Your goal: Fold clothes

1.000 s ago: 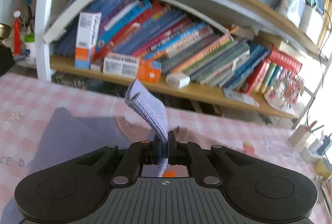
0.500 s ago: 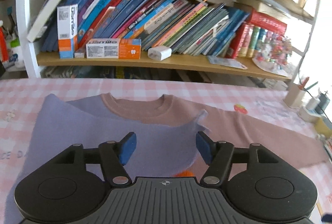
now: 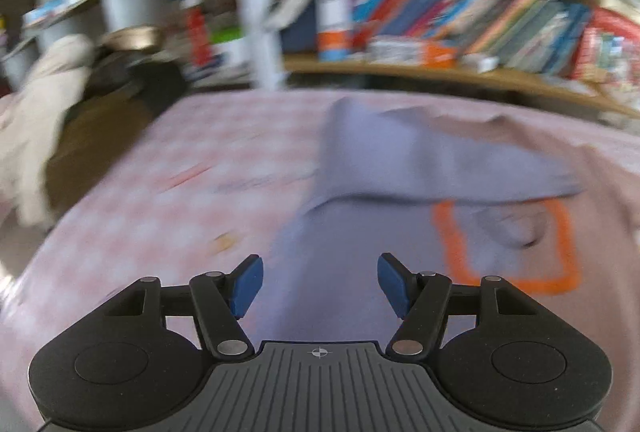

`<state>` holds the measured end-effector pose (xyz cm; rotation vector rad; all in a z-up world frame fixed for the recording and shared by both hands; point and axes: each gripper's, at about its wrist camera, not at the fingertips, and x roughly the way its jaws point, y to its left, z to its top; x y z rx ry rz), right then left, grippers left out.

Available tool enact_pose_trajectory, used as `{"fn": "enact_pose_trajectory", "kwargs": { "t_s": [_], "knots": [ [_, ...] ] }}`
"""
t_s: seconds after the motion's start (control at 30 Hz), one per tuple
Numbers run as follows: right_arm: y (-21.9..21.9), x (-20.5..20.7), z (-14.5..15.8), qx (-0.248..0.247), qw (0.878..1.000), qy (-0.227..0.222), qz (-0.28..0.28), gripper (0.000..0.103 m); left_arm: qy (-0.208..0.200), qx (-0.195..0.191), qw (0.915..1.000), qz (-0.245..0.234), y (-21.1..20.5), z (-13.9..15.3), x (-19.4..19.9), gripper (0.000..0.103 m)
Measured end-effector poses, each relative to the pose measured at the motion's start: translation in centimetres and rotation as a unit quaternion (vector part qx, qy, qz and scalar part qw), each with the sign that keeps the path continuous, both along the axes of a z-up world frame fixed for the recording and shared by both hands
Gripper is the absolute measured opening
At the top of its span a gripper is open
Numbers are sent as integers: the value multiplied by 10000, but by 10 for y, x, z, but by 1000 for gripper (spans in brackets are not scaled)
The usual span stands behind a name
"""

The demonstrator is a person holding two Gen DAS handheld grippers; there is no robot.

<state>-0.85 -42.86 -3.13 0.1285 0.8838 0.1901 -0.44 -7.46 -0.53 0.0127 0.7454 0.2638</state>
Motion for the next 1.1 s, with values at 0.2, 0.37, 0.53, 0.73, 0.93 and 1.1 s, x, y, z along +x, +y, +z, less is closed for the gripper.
{"fn": "enact_pose_trajectory", "kwargs": {
  "t_s": [0.2,0.37,0.53,0.73,0.93,1.1],
  "knots": [
    [7,3,-5,-38,9999,82,138,94,234,-135,9991,320,31,-11,0,65],
    [9,3,-9,-32,9997,238,108,78,538,-623,9964,199,44,-22,9,65],
    [12,1,-10,-110,9995,304,-16,58,617,-758,9952,33,42,-30,10,68],
    [20,-1,-8,-165,9993,324,-86,34,576,-875,9944,-145,45,-31,18,68],
    [26,-1,-8,-134,9991,320,-246,17,507,-1008,9929,-381,47,-30,25,38],
    [31,0,-9,-103,9990,294,-332,11,510,-1305,9889,-492,57,-28,30,5]
  ]
}}
